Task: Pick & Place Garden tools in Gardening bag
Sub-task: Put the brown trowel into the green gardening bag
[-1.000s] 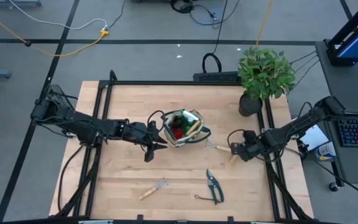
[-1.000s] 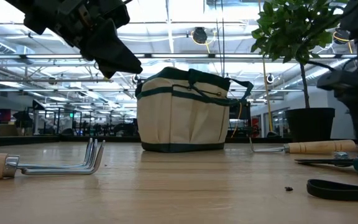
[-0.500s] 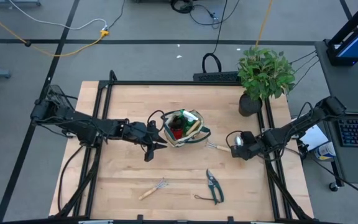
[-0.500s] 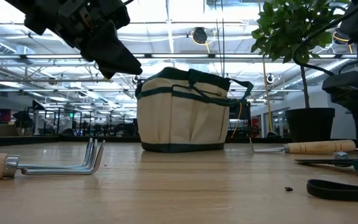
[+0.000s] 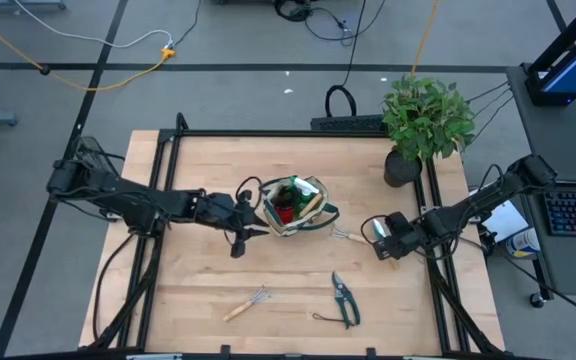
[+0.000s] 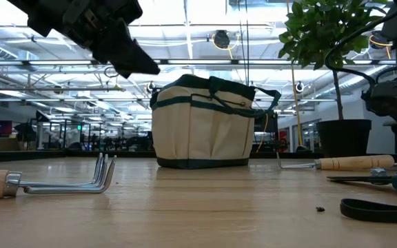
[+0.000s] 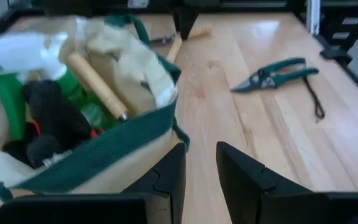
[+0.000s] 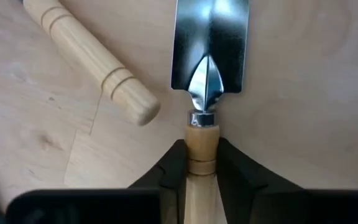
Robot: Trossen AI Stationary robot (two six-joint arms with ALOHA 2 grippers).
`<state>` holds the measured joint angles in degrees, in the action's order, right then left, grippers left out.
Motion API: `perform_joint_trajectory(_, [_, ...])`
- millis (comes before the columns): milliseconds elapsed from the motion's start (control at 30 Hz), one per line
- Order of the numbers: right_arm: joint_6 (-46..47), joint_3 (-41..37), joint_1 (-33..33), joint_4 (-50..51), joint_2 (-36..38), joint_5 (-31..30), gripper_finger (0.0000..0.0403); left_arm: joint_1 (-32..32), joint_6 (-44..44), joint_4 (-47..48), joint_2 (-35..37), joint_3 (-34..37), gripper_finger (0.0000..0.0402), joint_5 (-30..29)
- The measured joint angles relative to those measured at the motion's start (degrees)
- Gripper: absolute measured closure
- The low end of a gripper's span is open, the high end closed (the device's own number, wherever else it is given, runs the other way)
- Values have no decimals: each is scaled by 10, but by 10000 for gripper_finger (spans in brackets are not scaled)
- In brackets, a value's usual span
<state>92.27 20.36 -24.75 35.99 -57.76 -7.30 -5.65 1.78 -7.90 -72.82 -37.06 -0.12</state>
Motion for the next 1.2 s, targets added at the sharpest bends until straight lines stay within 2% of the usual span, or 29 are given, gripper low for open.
perform_joint_trajectory(333, [-26, 26, 0, 18, 23, -21, 349, 0, -34, -3, 46, 0, 309, 0])
perform_joint_trajectory(500, [-69, 53, 2, 31, 38, -87, 347, 0, -37, -5, 50, 0, 309, -2])
perform_joint_trajectory(767, [-157, 71, 34, 15, 43, -144, 346, 0, -35, 1, 49, 0, 309, -5])
perform_joint_trajectory(900, [-272, 73, 62, -63, 45, -188, 345, 0, -35, 1, 49, 0, 309, -5])
perform_joint_trajectory(1000, [-395, 74, 83, -178, 46, -215, 345, 0, -38, 1, 49, 0, 309, -5])
perform_joint_trajectory(1200, [-664, 74, 122, -431, 46, -210, 344, 0, -44, 3, 49, 0, 309, -5])
